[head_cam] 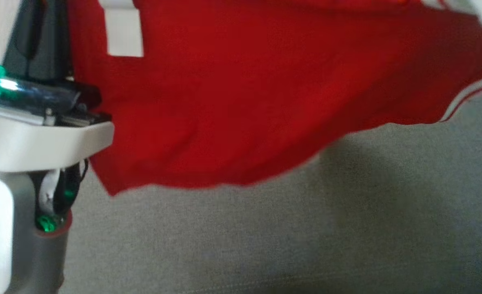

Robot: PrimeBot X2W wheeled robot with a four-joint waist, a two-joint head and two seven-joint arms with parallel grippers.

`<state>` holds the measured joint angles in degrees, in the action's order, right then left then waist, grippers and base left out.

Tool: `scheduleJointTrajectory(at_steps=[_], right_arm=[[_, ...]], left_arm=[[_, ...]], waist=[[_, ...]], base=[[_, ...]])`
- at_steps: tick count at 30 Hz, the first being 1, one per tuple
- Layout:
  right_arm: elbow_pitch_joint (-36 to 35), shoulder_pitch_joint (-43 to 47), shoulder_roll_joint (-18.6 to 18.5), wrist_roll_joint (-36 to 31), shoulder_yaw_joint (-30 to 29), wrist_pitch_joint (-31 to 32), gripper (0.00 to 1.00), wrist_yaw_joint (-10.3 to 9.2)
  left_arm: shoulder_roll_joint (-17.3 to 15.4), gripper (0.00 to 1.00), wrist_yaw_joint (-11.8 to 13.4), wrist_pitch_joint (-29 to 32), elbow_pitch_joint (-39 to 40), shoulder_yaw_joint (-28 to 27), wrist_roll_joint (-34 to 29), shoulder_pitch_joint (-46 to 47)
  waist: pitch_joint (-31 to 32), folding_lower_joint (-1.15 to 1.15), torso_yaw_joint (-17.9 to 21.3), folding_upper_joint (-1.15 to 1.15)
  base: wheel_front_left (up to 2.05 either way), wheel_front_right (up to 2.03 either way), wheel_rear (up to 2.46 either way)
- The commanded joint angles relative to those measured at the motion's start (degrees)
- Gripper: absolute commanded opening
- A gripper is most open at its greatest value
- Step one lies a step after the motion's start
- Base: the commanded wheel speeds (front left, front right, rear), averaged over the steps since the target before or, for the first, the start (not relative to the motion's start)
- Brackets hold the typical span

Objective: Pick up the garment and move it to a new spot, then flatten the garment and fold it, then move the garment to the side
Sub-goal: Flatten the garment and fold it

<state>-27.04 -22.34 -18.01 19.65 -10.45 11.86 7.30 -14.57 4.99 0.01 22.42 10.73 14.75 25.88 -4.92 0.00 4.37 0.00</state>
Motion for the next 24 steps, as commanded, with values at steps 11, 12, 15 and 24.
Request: scheduleJointTrajectory(at_steps=[11,12,15,24], right_arm=[[6.52,-12.01,-2.95,6.34,4.75,2.75,0.0,0.19],[8.3,-13.57,-3.18,6.93,5.72,2.51,0.0,0.19],[14.89,-19.63,-3.77,8.48,9.12,1.28,0.0,0.19],[45.81,-45.12,0.83,9.39,23.4,-10.85,0.0,0.19]], left_arm=[[-1.14,0.0,-1.55,2.34,-4.21,-1.54,2.82,10.03],[-0.81,0.0,-1.79,1.9,-6.15,-1.51,3.22,11.26],[0.21,0.0,-2.46,-0.27,-13.43,-1.39,3.68,15.95],[4.85,0.0,-5.64,-13.86,-46.51,-3.62,6.09,35.65]], waist=[[-0.83,0.0,-0.29,0.0],[-1.19,0.0,-0.32,0.0],[-2.36,0.0,-0.43,0.0],[-5.53,0.0,0.23,0.0]], base=[[0.0,0.0,0.0],[0.0,0.0,0.0],[0.0,0.0,0.0],[0.0,0.0,0.0]])
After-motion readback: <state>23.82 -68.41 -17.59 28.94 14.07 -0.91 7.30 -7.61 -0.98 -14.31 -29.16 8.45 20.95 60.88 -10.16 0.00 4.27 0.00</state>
